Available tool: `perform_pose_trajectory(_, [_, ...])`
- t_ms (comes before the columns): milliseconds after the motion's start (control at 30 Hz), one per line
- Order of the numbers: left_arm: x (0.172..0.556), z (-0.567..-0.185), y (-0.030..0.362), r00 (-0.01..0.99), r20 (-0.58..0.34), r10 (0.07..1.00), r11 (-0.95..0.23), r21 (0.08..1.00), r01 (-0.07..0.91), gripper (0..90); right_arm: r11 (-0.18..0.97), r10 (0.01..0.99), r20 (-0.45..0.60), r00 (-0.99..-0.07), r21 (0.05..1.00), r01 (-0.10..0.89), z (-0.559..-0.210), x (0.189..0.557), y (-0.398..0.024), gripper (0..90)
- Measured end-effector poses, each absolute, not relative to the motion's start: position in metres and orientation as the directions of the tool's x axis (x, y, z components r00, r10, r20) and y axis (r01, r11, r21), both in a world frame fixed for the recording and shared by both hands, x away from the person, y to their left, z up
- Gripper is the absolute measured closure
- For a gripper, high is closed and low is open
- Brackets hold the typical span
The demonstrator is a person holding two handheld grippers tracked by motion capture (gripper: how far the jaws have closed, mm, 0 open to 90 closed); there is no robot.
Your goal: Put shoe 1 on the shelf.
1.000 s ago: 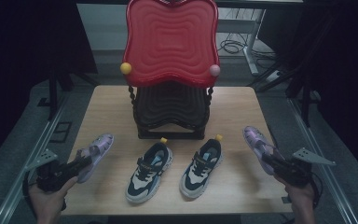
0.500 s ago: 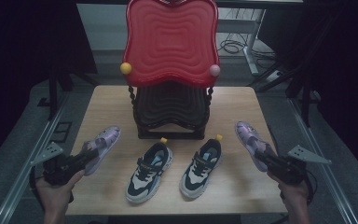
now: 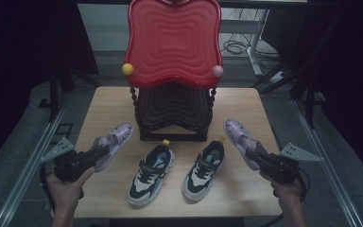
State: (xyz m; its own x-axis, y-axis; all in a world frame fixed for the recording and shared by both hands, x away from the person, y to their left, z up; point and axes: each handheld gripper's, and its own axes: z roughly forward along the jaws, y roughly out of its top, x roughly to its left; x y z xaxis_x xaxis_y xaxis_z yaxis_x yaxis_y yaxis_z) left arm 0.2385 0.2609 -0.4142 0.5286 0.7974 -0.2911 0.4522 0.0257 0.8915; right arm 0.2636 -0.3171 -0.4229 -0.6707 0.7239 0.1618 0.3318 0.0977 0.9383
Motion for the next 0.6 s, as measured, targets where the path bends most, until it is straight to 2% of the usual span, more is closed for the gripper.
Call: perform_pose_trajectory(600, [0.253,-0.404,0.244,0.568,-0.273,0.777,0.002,0.902,0.431,86.1,0.118,0.682,0.155,-0.715,0.941,0.317,-0.419,0.276,-0.291,84.8])
